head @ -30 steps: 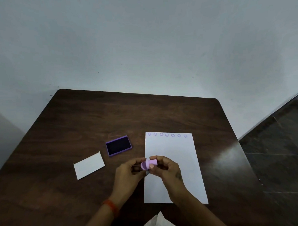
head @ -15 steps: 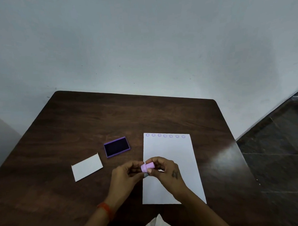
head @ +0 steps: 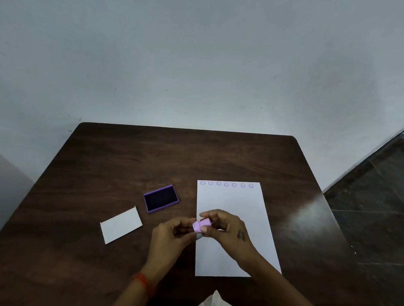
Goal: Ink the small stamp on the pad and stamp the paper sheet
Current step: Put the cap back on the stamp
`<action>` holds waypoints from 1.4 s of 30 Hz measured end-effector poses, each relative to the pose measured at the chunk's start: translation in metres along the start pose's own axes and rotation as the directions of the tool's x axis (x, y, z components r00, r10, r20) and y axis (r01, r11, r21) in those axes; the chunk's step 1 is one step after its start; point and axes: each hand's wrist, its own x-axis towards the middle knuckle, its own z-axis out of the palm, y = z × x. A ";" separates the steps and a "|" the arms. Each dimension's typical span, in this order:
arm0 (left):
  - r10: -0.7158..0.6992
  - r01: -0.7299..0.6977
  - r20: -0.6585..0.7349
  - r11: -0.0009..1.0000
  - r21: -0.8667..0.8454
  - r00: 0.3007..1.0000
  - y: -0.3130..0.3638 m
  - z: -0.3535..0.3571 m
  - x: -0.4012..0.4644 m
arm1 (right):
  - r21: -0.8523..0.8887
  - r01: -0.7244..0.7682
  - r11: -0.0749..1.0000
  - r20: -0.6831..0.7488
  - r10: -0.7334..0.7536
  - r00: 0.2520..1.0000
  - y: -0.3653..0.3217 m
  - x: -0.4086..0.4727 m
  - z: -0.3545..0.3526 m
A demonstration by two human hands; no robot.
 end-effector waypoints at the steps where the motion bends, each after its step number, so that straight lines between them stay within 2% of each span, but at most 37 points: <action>1: -0.001 0.001 0.003 1.000 -0.001 1.000 0.000 0.000 0.000 | 0.002 -0.002 1.000 0.009 0.002 1.000 0.000 0.001 0.000; 5: -0.002 0.002 0.002 1.000 -0.031 1.000 0.002 -0.002 -0.001 | -0.006 -0.055 0.998 0.021 0.055 0.998 0.000 0.003 0.000; 12: 0.000 0.000 0.019 1.000 -0.008 1.000 0.002 -0.004 -0.001 | 0.019 -0.062 0.998 0.016 0.061 0.998 0.003 0.003 0.006; 21: -0.009 0.008 -0.022 0.999 -0.037 1.000 -0.012 -0.007 -0.003 | 0.010 -0.120 0.993 0.027 0.120 0.992 0.005 0.002 0.024; 28: -0.129 0.128 -0.088 0.992 -0.017 0.988 -0.035 -0.025 0.007 | -0.237 -0.043 0.971 -0.089 0.022 0.996 0.015 0.040 0.054; 39: -0.183 0.188 -0.123 0.982 0.035 0.975 -0.053 -0.041 0.018 | -0.462 -0.034 0.886 -0.003 0.037 0.999 0.036 0.073 0.080; 42: -0.179 0.182 -0.159 0.983 0.003 0.971 -0.055 -0.049 0.018 | -0.485 -0.044 0.873 -0.049 0.023 0.999 0.027 0.073 0.079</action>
